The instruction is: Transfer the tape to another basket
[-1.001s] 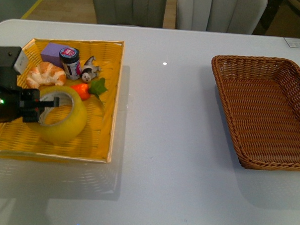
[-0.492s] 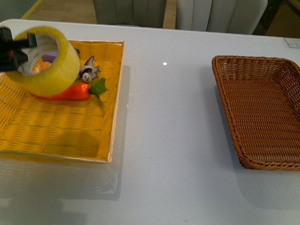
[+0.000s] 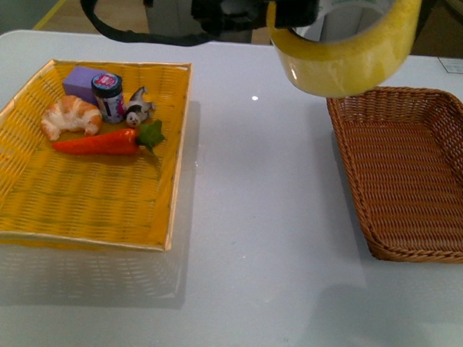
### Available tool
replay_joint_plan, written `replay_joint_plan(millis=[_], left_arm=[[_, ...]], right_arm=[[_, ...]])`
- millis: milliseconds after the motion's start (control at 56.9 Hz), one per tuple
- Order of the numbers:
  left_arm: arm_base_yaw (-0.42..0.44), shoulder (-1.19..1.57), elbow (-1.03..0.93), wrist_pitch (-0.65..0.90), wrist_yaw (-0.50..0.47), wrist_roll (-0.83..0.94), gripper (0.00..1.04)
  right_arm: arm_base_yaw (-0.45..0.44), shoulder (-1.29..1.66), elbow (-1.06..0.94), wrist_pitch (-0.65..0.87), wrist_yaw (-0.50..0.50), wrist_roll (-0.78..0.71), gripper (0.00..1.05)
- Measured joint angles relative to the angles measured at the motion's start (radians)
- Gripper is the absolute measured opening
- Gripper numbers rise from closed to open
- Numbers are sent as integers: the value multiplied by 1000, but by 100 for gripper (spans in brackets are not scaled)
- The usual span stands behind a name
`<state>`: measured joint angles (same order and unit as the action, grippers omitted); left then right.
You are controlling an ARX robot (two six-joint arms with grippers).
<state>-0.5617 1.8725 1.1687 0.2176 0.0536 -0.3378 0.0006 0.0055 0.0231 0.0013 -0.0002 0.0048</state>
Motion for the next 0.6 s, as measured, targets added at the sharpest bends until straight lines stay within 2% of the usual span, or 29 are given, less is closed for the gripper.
replay_joint_plan(millis=[123,597], left_arm=[[-32,17,11,-6,-2,0,16],[-33,19,14,-6,-5,0,16]], right_arm=[[0,0,0,0,0,0,96],[0,0,0,0,0,0,96]])
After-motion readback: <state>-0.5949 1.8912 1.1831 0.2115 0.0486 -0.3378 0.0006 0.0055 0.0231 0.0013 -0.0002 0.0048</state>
